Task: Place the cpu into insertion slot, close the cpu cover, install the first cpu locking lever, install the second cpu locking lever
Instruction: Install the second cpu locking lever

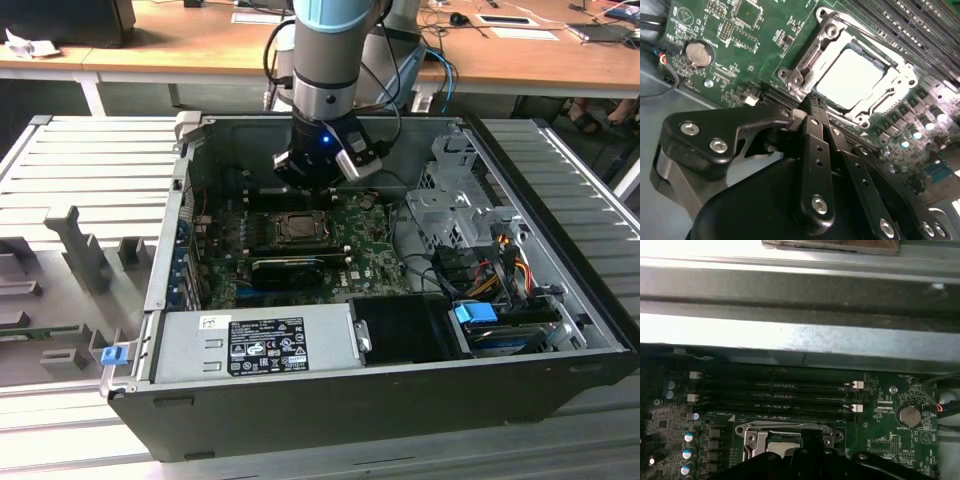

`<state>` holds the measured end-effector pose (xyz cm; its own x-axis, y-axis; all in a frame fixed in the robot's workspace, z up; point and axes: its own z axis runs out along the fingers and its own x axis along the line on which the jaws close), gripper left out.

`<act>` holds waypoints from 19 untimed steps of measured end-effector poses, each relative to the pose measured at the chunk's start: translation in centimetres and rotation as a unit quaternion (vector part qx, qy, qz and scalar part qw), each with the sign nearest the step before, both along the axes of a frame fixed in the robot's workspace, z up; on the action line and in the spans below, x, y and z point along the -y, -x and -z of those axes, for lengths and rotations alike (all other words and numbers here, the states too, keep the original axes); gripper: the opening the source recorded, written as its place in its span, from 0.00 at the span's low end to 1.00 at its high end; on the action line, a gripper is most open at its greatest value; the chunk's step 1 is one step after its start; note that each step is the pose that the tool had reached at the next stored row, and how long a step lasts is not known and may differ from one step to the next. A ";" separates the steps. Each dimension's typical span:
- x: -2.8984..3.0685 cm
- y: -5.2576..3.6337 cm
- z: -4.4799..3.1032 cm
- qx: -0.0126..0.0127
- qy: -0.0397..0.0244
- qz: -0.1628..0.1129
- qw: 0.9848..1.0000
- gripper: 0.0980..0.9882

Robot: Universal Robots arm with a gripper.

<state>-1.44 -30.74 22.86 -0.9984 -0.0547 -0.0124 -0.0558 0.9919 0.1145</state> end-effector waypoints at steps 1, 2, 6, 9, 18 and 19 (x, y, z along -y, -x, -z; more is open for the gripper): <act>0.02 0.00 -0.29 0.000 0.000 0.000 1.000 0.01; 0.04 0.00 -0.58 0.000 0.000 0.000 1.000 0.01; 0.08 0.00 -2.79 0.000 0.000 0.000 1.000 0.01; 0.26 -0.01 -3.63 0.000 0.000 0.000 1.000 0.01; 3.92 0.00 -3.50 0.000 0.000 0.000 1.000 0.01; 4.28 0.00 -3.36 -0.002 0.000 0.000 1.000 0.01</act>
